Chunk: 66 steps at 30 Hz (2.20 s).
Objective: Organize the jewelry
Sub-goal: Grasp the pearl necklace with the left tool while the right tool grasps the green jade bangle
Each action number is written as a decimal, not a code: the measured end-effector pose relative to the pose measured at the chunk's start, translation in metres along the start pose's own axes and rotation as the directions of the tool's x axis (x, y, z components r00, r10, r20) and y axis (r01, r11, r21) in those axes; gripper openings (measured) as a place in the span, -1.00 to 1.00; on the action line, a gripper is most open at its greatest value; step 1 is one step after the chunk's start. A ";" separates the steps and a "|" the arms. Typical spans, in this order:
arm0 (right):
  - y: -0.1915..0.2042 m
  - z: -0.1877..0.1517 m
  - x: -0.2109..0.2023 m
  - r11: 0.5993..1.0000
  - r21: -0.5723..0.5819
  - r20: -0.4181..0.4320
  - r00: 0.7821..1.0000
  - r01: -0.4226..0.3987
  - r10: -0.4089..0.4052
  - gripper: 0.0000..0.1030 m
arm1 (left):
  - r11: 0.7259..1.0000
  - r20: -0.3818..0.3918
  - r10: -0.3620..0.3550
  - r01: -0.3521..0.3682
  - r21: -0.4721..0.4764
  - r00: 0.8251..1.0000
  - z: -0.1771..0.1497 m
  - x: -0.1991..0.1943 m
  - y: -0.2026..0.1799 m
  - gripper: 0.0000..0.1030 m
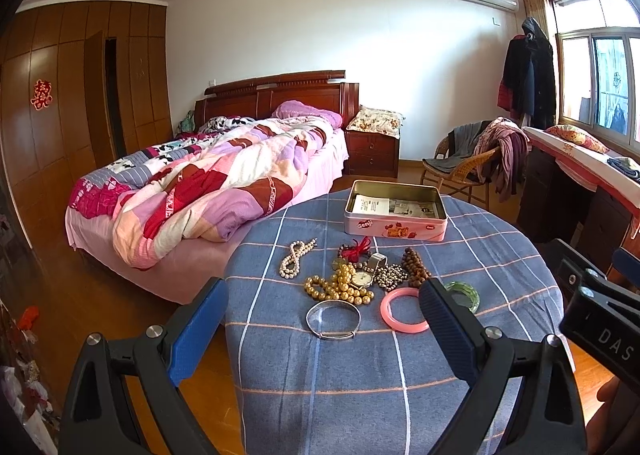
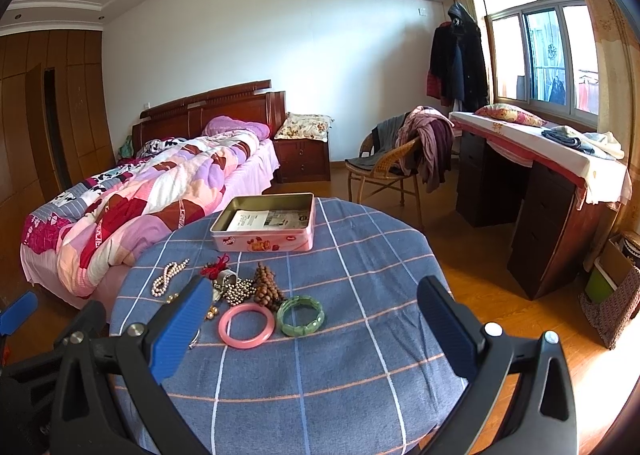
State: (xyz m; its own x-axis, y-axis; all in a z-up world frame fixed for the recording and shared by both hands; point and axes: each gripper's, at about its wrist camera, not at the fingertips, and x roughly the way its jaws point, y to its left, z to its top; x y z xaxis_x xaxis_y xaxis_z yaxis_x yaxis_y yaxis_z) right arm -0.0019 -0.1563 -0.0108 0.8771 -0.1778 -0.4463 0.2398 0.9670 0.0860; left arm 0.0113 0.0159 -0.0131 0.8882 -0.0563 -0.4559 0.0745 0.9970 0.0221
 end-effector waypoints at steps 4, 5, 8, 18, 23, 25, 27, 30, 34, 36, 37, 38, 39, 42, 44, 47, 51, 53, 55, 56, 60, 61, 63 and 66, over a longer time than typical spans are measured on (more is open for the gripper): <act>-0.011 -0.004 0.016 1.000 0.008 -0.033 0.999 0.014 -0.014 1.00 | 1.000 -0.063 -0.012 0.012 -0.003 0.998 -0.004 0.025 0.014 0.86; -0.016 -0.007 0.022 1.000 0.015 -0.049 0.999 0.018 -0.017 1.00 | 1.000 -0.078 -0.009 0.008 -0.005 0.997 -0.006 0.032 0.019 0.86; -0.029 -0.014 0.042 0.999 0.048 -0.100 0.995 0.013 -0.008 0.94 | 1.000 -0.134 0.016 -0.019 -0.021 0.991 -0.014 0.058 0.036 0.86; -0.035 -0.038 0.103 1.000 0.014 -0.279 0.960 -0.017 0.020 0.39 | 0.997 -0.243 0.036 -0.053 -0.062 0.969 -0.030 0.133 0.078 0.81; -0.040 -0.038 0.125 0.998 0.023 -0.316 0.947 -0.057 0.061 0.34 | 0.998 -0.277 0.024 -0.040 -0.053 0.961 -0.020 0.165 0.086 0.59; -0.044 -0.039 0.135 0.998 0.020 -0.335 0.940 -0.053 0.057 0.34 | 0.998 -0.274 0.030 -0.046 -0.051 0.961 -0.010 0.178 0.087 0.59; -0.047 -0.041 0.145 0.998 0.028 -0.362 0.930 -0.062 0.068 0.26 | 0.998 -0.263 0.042 -0.053 -0.037 0.964 0.001 0.190 0.087 0.52; -0.047 -0.038 0.157 0.995 0.038 -0.392 0.915 -0.090 0.097 0.07 | 0.998 -0.274 0.032 -0.044 -0.038 0.961 0.012 0.207 0.085 0.50; -0.035 -0.034 0.172 0.994 -0.017 -0.423 0.901 -0.108 0.091 0.05 | 0.999 -0.293 0.024 -0.030 -0.017 0.956 0.020 0.229 0.078 0.50; -0.030 -0.037 0.181 0.993 -0.042 -0.455 0.887 -0.107 0.077 -0.09 | 1.000 -0.314 0.024 -0.028 -0.009 0.949 0.020 0.240 0.075 0.51; -0.028 -0.039 0.186 0.992 -0.039 -0.475 0.876 -0.121 0.089 -0.20 | 1.000 -0.323 0.020 -0.025 -0.012 0.946 0.019 0.244 0.074 0.51; -0.027 -0.040 0.189 0.991 -0.037 -0.483 0.871 -0.126 0.092 -0.23 | 1.000 -0.331 0.018 -0.024 -0.014 0.943 0.019 0.247 0.073 0.51; -0.026 -0.039 0.189 0.991 -0.054 -0.471 0.879 -0.118 0.079 -0.26 | 1.000 -0.338 0.020 -0.025 -0.011 0.941 0.019 0.252 0.073 0.51; -0.020 -0.036 0.196 0.988 -0.098 -0.487 0.871 -0.121 0.058 -0.64 | 0.999 -0.350 0.033 -0.032 0.009 0.936 0.021 0.264 0.071 0.51; -0.021 -0.033 0.201 0.987 -0.099 -0.496 0.866 -0.127 0.061 -0.77 | 1.000 -0.363 0.022 -0.022 0.004 0.932 0.022 0.272 0.070 0.50; -0.027 -0.027 0.209 0.990 -0.074 -0.501 0.863 -0.119 0.066 -0.78 | 1.000 -0.387 0.012 -0.013 0.000 0.922 0.023 0.287 0.069 0.50; -0.038 -0.011 0.214 0.992 -0.015 -0.481 0.871 -0.122 0.100 -0.78 | 1.000 -0.430 0.005 0.008 0.028 0.903 0.022 0.304 0.062 0.04; -0.041 -0.001 0.217 0.992 0.011 -0.470 0.875 -0.124 0.115 -0.78 | 1.000 -0.452 -0.020 0.028 0.010 0.892 0.018 0.311 0.062 -0.23; -0.044 0.007 0.221 0.992 0.026 -0.461 0.879 -0.122 0.120 -0.78 | 0.999 -0.449 -0.009 0.032 0.043 0.894 0.018 0.312 0.058 -0.23; -0.045 0.012 0.223 0.992 0.031 -0.455 0.882 -0.120 0.121 -0.78 | 0.998 -0.447 -0.007 0.035 0.054 0.894 0.017 0.312 0.056 -0.24; -0.045 0.020 0.230 0.992 0.037 -0.436 0.891 -0.123 0.127 -0.78 | 0.996 -0.449 -0.048 0.075 0.043 0.892 0.016 0.315 0.052 -0.75; -0.044 0.021 0.232 0.991 0.041 -0.436 0.890 -0.129 0.133 -0.78 | 0.996 -0.448 -0.059 0.084 0.036 0.892 0.016 0.315 0.053 -0.75; -0.040 0.025 0.237 0.990 0.037 -0.433 0.891 -0.136 0.139 -0.78 | 0.995 -0.449 -0.086 0.102 0.011 0.889 0.017 0.317 0.054 -0.76; -0.037 0.034 0.240 0.988 0.032 -0.416 0.897 -0.148 0.148 -0.78 | 0.994 -0.415 -0.101 0.109 -0.005 0.904 0.024 0.309 0.057 -0.76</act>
State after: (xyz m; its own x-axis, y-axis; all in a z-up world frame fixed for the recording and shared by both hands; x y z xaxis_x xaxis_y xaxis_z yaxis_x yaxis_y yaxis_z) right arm 0.2135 -0.2405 -0.0908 0.6488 0.0598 -0.7586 0.1201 0.9764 0.1796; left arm 0.3011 0.0537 -0.1314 0.6070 -0.1295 -0.7841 0.1685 0.9852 -0.0322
